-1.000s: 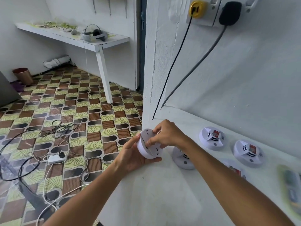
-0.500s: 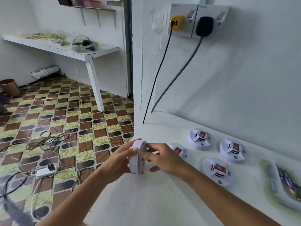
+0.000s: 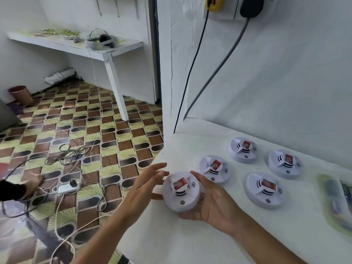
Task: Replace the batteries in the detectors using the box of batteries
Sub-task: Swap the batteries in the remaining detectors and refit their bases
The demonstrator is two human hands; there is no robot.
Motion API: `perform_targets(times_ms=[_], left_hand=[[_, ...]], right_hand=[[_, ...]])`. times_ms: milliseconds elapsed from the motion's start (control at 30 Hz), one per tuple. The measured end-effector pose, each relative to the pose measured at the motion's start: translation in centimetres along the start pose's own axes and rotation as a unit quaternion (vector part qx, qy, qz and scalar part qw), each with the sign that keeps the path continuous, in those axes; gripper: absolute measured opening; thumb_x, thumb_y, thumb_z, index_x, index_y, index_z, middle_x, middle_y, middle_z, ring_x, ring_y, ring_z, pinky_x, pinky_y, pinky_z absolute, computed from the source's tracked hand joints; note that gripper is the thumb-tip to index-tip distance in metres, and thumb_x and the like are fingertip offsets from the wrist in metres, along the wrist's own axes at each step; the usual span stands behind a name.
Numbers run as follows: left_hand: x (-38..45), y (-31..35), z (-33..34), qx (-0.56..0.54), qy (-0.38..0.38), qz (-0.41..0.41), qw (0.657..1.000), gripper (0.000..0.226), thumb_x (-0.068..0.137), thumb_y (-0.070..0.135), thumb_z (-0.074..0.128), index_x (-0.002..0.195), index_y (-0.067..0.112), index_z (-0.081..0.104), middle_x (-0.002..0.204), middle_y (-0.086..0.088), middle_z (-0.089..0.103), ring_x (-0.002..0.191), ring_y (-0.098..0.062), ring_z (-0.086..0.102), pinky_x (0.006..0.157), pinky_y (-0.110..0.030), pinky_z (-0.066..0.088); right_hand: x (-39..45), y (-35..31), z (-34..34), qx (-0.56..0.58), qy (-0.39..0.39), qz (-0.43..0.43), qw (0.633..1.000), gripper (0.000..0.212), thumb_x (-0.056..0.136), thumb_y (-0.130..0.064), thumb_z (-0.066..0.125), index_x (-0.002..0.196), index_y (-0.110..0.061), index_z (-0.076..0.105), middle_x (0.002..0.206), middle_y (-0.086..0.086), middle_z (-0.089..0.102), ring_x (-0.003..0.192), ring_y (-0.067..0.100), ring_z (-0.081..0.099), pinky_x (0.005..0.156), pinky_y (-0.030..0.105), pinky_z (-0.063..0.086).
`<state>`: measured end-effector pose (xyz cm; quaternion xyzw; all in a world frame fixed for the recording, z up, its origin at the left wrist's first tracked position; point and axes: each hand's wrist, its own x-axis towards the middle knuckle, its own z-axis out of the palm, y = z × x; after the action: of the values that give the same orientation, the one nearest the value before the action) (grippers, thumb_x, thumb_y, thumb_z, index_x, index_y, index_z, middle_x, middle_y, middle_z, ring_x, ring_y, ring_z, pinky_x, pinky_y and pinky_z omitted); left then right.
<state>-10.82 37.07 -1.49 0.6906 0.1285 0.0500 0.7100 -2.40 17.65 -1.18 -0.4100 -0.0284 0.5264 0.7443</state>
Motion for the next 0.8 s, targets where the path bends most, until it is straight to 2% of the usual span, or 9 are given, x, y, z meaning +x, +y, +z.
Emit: perform_targets(times_ms=[33,100,133,200,300,400,533,667,800], left_hand=[[-0.2,-0.5,0.2,-0.007,0.014,0.005,1.000,0.049,0.076,0.050,0.061,0.123,0.034,0.059,0.120,0.000,0.065,0.108,-0.019,0.064,0.078,-0.041,0.059],[-0.7,-1.6,0.5,-0.018,0.042,0.014,0.999,0.052,0.075,0.033,0.067,0.125,0.027,0.058,0.119,-0.003,0.064,0.104,-0.021,0.066,0.077,-0.038,0.058],[-0.9,-2.1,0.7,-0.028,0.055,0.015,0.998,0.055,0.072,0.029,0.071,0.125,0.024,0.057,0.120,-0.005,0.063,0.102,-0.023,0.067,0.076,-0.037,0.058],[-1.2,-3.0,0.8,-0.042,0.071,0.014,0.996,0.059,0.070,0.021,0.080,0.124,0.023,0.057,0.121,-0.007,0.062,0.100,-0.025,0.068,0.078,-0.035,0.057],[-1.5,-3.7,0.9,-0.028,0.065,0.019,0.997,0.058,0.073,0.014,0.082,0.124,0.019,0.054,0.117,-0.009,0.065,0.092,-0.026,0.070,0.079,-0.032,0.057],[-1.6,-3.8,1.1,-0.002,0.056,0.031,0.998,0.059,0.069,0.025,0.082,0.121,0.015,0.057,0.110,-0.005,0.070,0.087,-0.026,0.071,0.076,-0.030,0.058],[-1.5,-3.8,0.9,0.004,0.056,0.031,0.998,0.048,0.069,0.018,0.079,0.113,0.009,0.063,0.110,-0.007,0.072,0.086,-0.025,0.071,0.074,-0.027,0.056],[-1.4,-3.9,0.7,0.009,0.055,0.031,0.998,0.052,0.066,0.024,0.084,0.111,0.007,0.065,0.106,-0.008,0.073,0.087,-0.030,0.071,0.076,-0.034,0.058],[-1.3,-3.8,0.5,0.003,0.051,0.031,0.998,0.056,0.061,0.029,0.087,0.109,0.009,0.065,0.103,-0.009,0.074,0.085,-0.031,0.071,0.077,-0.038,0.059]], right_hand=[[0.0,0.3,-0.3,0.006,-0.009,-0.007,1.000,0.031,0.086,-0.042,0.064,0.109,-0.024,0.073,0.125,0.018,0.064,0.106,0.040,0.064,0.080,0.055,0.055],[0.1,1.0,-1.3,0.014,-0.015,-0.028,0.999,0.057,0.068,-0.039,0.083,0.119,-0.024,0.064,0.128,0.019,0.061,0.104,0.041,0.064,0.075,0.056,0.056],[0.3,1.4,-1.7,0.016,-0.005,-0.035,0.999,0.071,0.062,-0.037,0.087,0.126,-0.022,0.058,0.130,0.019,0.059,0.104,0.042,0.063,0.073,0.055,0.056],[0.4,2.0,-2.4,0.021,-0.006,-0.048,0.999,0.083,0.059,-0.033,0.090,0.131,-0.021,0.051,0.132,0.020,0.057,0.103,0.044,0.062,0.073,0.055,0.055],[0.5,2.5,-2.7,0.024,-0.009,-0.064,0.998,0.075,0.059,-0.020,0.087,0.126,-0.024,0.054,0.131,0.021,0.057,0.101,0.045,0.061,0.073,0.057,0.054],[0.5,2.9,-2.9,0.002,0.002,-0.081,0.997,0.068,0.064,-0.007,0.075,0.126,-0.025,0.054,0.126,0.022,0.058,0.101,0.045,0.061,0.074,0.058,0.053],[0.3,3.3,-2.8,-0.054,0.037,-0.108,0.992,0.076,0.063,0.000,0.073,0.129,-0.028,0.050,0.122,0.019,0.061,0.103,0.042,0.064,0.074,0.055,0.055],[0.0,3.8,-2.3,-0.106,0.059,-0.134,0.984,0.079,0.066,0.008,0.072,0.131,-0.029,0.046,0.117,0.014,0.065,0.100,0.035,0.067,0.071,0.050,0.057],[0.2,4.4,-2.2,-0.134,0.074,-0.159,0.975,0.086,0.060,0.002,0.083,0.129,-0.035,0.047,0.122,0.015,0.062,0.104,0.034,0.065,0.073,0.053,0.055]])
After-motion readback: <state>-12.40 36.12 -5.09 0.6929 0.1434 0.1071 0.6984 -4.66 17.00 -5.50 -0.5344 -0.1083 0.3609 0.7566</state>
